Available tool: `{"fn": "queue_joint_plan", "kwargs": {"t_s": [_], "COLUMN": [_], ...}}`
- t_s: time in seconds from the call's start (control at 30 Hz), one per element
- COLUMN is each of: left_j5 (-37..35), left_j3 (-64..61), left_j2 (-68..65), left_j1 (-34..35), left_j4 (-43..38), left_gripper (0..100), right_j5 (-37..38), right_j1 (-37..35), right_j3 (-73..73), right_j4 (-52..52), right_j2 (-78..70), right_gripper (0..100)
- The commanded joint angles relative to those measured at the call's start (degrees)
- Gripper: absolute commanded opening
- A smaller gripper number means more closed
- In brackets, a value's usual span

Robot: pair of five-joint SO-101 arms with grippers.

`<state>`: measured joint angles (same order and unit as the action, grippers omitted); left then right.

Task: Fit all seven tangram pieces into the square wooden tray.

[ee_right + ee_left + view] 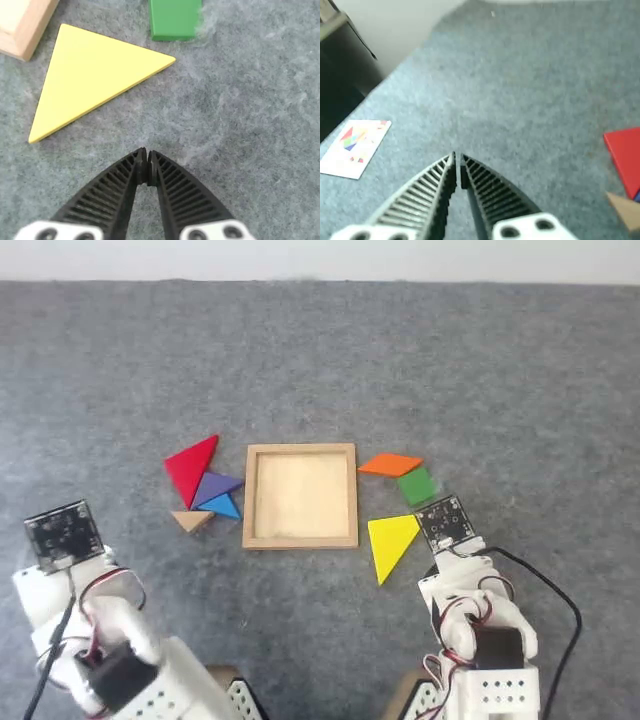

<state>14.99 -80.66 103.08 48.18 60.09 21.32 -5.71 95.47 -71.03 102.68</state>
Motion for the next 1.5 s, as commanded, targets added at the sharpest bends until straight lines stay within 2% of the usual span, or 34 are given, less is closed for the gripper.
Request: {"fn": "queue_joint_plan", "kwargs": {"t_s": [0.0, 0.07, 0.17, 0.33, 0.53, 0.63, 0.77, 0.9, 1.3, 1.47], "left_j5": [-3.0, -6.3, -6.7, -6.8, -6.4, -5.7, -0.1, 4.2, 4.0, -1.5], "left_j3": [10.8, 11.1, 10.5, 13.3, 25.5, 31.0, 38.2, 43.0, 55.0, 68.2], "left_j2": [0.9, 0.8, -0.6, -15.0, -42.9, -55.4, -69.0, -79.3, -102.5, -114.3], "left_j1": [-2.1, -4.4, -11.0, -22.7, -32.0, -32.4, -30.9, -29.3, -27.7, -27.0], "left_j4": [0.1, 0.2, 2.6, 5.7, 10.7, 11.1, 10.6, 5.9, -9.0, -1.8], "left_gripper": [1, 2, 2, 2, 19, 24, 25, 27, 27, 27], "right_j5": [0.5, 0.5, 0.5, 0.5, 0.5, 0.5, 0.5, 0.5, 0.5, 0.5], "right_j1": [0.0, 0.0, 0.0, 0.0, 0.0, 0.0, 0.0, 0.0, 0.0, 0.1], "right_j3": [1.0, 1.0, 1.0, 1.0, 1.0, 1.0, 1.0, 1.0, 1.0, 1.0], "right_j4": [-0.8, -0.8, -0.8, -0.8, -0.8, -0.8, -0.8, -0.8, -0.8, -0.8], "right_j2": [1.1, 1.1, 1.1, 1.1, 1.1, 1.1, 1.1, 1.1, 1.1, 1.1], "right_gripper": [0.8, 0.8, 0.8, 0.8, 0.8, 0.8, 0.8, 0.8, 0.8, 0.8]}}
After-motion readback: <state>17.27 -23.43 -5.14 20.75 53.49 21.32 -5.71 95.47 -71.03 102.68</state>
